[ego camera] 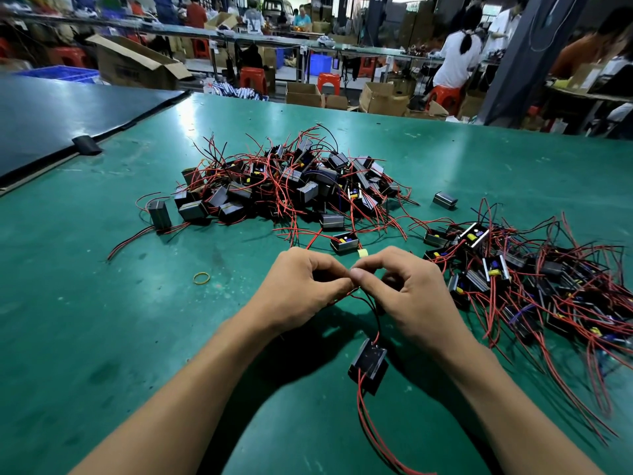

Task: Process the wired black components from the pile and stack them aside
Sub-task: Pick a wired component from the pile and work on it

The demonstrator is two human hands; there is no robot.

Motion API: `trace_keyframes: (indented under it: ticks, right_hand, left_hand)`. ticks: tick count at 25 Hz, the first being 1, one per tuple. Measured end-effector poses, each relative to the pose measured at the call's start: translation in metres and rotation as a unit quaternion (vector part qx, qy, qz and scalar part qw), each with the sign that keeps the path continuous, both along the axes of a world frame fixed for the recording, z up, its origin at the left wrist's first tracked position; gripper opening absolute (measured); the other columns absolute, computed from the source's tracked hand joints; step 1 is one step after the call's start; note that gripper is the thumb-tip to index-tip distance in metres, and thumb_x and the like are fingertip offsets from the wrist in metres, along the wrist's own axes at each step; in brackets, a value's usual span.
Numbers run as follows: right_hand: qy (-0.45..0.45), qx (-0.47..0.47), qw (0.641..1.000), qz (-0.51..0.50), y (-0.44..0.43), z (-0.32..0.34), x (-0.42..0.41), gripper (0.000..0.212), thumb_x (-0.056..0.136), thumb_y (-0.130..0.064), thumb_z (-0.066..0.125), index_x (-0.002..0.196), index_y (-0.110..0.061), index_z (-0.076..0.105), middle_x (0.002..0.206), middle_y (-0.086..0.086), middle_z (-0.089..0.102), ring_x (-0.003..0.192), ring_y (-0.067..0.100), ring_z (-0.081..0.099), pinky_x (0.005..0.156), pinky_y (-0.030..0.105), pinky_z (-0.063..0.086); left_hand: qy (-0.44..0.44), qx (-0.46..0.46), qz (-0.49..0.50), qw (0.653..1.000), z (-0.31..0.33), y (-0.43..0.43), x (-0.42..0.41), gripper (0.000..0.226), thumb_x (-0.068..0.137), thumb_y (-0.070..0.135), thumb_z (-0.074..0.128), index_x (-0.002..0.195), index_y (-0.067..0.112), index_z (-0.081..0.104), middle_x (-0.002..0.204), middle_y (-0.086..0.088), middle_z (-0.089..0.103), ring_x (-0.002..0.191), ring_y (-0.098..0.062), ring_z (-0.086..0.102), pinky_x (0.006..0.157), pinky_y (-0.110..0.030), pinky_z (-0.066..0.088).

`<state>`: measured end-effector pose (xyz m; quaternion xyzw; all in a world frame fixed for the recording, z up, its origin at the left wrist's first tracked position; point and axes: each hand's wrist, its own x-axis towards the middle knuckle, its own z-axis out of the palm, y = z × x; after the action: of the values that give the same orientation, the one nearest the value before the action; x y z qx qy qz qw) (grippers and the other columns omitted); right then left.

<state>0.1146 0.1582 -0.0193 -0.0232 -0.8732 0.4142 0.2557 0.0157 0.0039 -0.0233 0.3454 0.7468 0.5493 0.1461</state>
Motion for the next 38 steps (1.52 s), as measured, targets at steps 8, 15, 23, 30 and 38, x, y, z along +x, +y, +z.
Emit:
trace_keyframes:
  ticks: [8,15,23,30,38]
  right_hand:
    - [-0.030,-0.081,0.996,-0.016,-0.002,-0.007,-0.004,0.011,0.095,-0.021,0.067,0.084,-0.023,0.068,0.072,-0.015,0.067,0.059,0.000,0.055,0.058,0.012,0.039]
    - [-0.040,-0.100,0.993,-0.047,-0.009,-0.006,-0.007,0.015,0.097,-0.023,0.064,0.082,-0.020,0.067,0.069,-0.012,0.068,0.060,-0.003,0.055,0.060,0.011,0.040]
    - [-0.068,-0.109,0.992,-0.006,-0.004,0.000,-0.002,0.012,0.093,-0.027,0.069,0.082,-0.021,0.070,0.068,-0.009,0.066,0.057,0.005,0.055,0.060,0.024,0.045]
    - [-0.070,-0.104,0.992,-0.031,-0.005,-0.001,-0.004,0.019,0.095,-0.027,0.066,0.081,-0.016,0.071,0.071,-0.001,0.070,0.062,0.010,0.056,0.064,0.032,0.047]
    - [-0.090,-0.103,0.990,-0.032,-0.006,-0.004,-0.005,0.022,0.097,-0.027,0.063,0.078,-0.018,0.070,0.061,-0.014,0.061,0.054,0.000,0.048,0.058,0.020,0.040]
  left_hand:
    - [-0.041,0.005,-0.003,0.999,0.002,0.003,0.004,0.005,0.084,0.016,0.074,0.084,0.013,0.079,0.070,-0.014,0.071,0.056,-0.010,0.052,0.055,-0.021,0.042]
    - [-0.055,0.005,0.025,0.998,0.000,0.006,0.005,0.009,0.084,0.018,0.074,0.078,0.013,0.078,0.057,0.000,0.061,0.051,-0.009,0.044,0.048,-0.017,0.033]
    - [-0.045,-0.001,0.028,0.999,0.001,0.002,0.002,0.007,0.082,0.016,0.075,0.076,0.015,0.077,0.051,0.002,0.054,0.049,-0.009,0.039,0.047,-0.018,0.029]
    - [-0.056,0.013,0.009,0.998,0.003,0.002,0.004,0.008,0.083,0.019,0.075,0.079,0.013,0.078,0.062,-0.007,0.066,0.055,-0.008,0.046,0.052,-0.018,0.035]
    - [-0.095,-0.013,0.045,0.994,0.002,0.005,0.004,0.009,0.080,0.016,0.075,0.072,0.013,0.077,0.052,0.007,0.061,0.048,-0.005,0.046,0.047,-0.015,0.035]
